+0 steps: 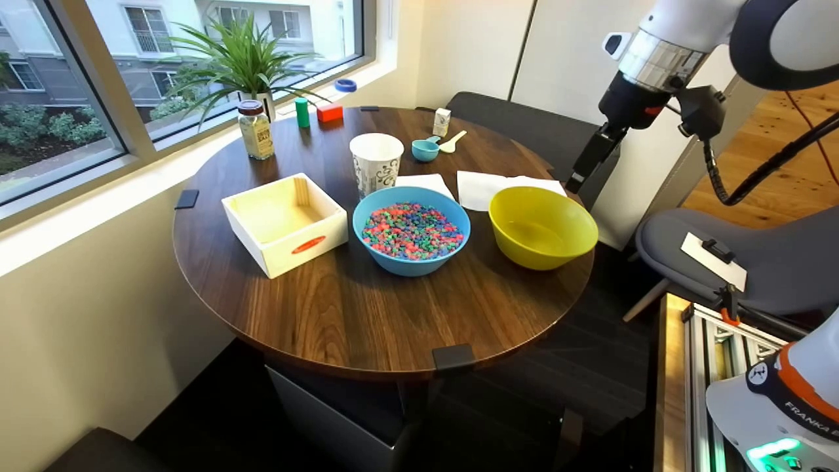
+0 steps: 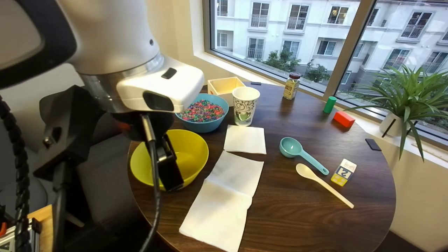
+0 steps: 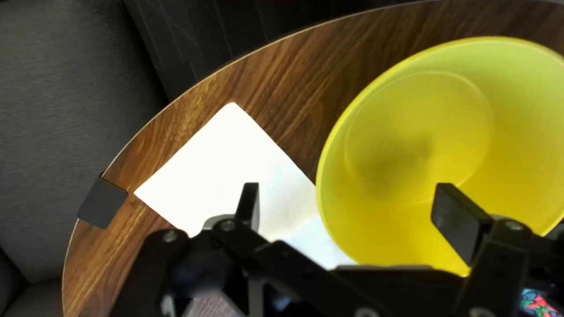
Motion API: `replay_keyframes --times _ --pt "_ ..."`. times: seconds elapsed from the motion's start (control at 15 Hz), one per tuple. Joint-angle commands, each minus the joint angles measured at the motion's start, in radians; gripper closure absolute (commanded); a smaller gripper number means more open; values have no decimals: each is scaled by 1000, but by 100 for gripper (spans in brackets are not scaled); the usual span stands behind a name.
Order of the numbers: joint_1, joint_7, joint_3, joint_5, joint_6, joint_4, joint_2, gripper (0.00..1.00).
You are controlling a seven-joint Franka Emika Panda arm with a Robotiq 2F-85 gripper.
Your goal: Move the yellow bowl to the right, use the tissue to wipe the inside of the yellow bowl
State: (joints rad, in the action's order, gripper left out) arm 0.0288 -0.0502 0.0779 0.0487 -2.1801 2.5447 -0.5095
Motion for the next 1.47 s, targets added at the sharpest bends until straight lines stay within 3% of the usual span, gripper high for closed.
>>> replay_keyframes --times 0.0,0.6,0.67,0.8,0.87,1.4 --pt "0 84 30 -53 -64 48 0 0" --pt "-25 216 62 -177 -150 41 88 0" --pt "-28 228 65 -192 -156 40 98 4" --pt "-32 245 68 -216 -167 39 117 28" --pt "-32 255 70 -226 -172 40 125 31" --pt "-23 297 82 -268 -168 41 149 93"
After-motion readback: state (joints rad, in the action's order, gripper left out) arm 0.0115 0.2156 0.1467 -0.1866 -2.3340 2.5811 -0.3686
